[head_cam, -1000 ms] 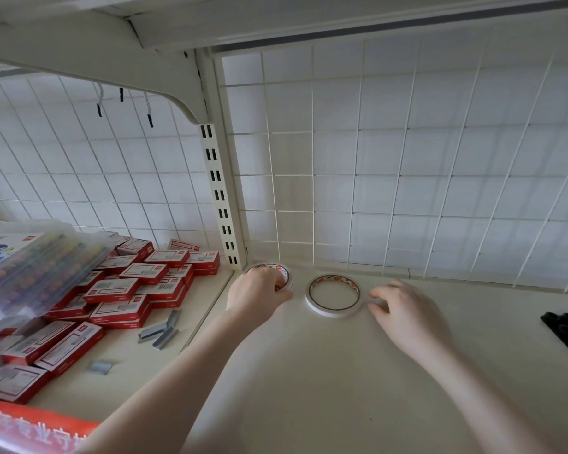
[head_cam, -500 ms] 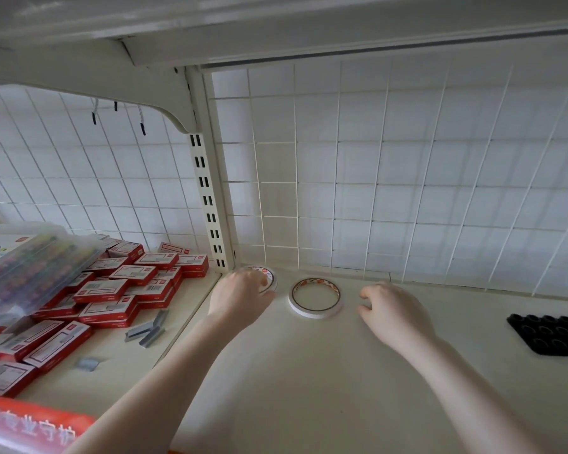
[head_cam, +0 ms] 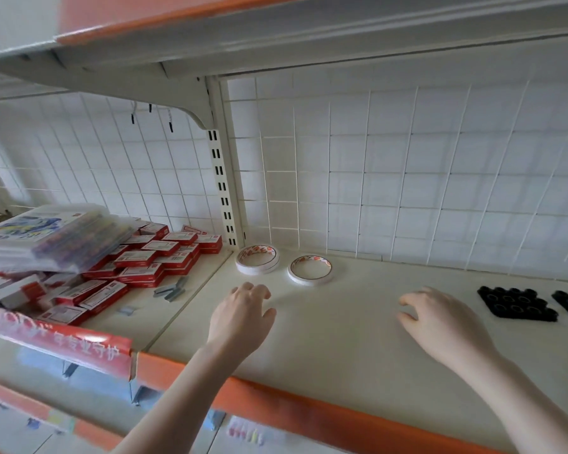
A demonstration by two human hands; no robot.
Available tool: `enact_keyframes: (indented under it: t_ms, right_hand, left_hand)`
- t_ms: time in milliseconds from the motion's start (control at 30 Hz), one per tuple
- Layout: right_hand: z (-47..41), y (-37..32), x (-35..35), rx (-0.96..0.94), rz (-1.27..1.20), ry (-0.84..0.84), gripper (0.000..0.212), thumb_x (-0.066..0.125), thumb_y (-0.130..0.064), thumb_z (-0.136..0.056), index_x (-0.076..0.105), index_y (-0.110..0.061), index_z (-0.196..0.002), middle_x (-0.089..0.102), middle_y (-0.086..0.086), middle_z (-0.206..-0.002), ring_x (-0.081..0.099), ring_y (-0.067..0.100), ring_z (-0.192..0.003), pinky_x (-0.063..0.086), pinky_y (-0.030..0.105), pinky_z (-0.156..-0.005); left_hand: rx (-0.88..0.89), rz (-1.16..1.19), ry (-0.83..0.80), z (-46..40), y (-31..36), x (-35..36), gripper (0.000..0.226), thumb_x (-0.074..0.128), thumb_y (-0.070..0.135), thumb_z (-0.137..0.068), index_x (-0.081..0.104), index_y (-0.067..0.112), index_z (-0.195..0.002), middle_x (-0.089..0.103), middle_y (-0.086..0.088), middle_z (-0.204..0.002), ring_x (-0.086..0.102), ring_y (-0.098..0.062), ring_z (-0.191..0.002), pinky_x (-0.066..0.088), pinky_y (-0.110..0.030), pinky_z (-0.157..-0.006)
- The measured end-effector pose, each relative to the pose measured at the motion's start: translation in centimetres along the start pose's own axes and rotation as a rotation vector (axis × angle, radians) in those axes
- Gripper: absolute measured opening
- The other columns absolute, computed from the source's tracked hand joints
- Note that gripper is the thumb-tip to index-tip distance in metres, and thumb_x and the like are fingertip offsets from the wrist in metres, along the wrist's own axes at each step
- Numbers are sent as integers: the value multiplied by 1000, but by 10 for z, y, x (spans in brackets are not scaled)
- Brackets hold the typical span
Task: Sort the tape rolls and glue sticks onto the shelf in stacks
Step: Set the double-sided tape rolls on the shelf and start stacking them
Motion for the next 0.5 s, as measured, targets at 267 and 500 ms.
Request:
enact_keyframes:
  t_ms: [267, 500]
  right_hand:
    - [73, 47, -21, 186, 18, 43, 26, 44, -31, -94, 62, -19, -108, 59, -3, -110, 55, 17, -103, 47, 29, -77]
    - [133, 113, -45, 304, 51, 82, 25, 44, -27, -94, 61, -16, -109, 59, 0, -109, 55, 18, -100, 47, 30, -80]
  left_hand:
    - [133, 88, -2, 27, 49, 4, 34, 50, 37, -91, 52, 25, -123, 51, 5, -125, 47, -16, -114, 41, -29, -83]
    - [233, 151, -56, 49, 122, 18, 34, 52, 37, -90, 53, 25, -122, 52, 4, -126, 47, -17, -115, 40, -30, -83]
Point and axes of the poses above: each hand's wrist, its own z-axis away from the middle knuckle, its own x-axis out of the palm, y = z × x, the point moved 7 cm from there along -z, towards the middle knuckle
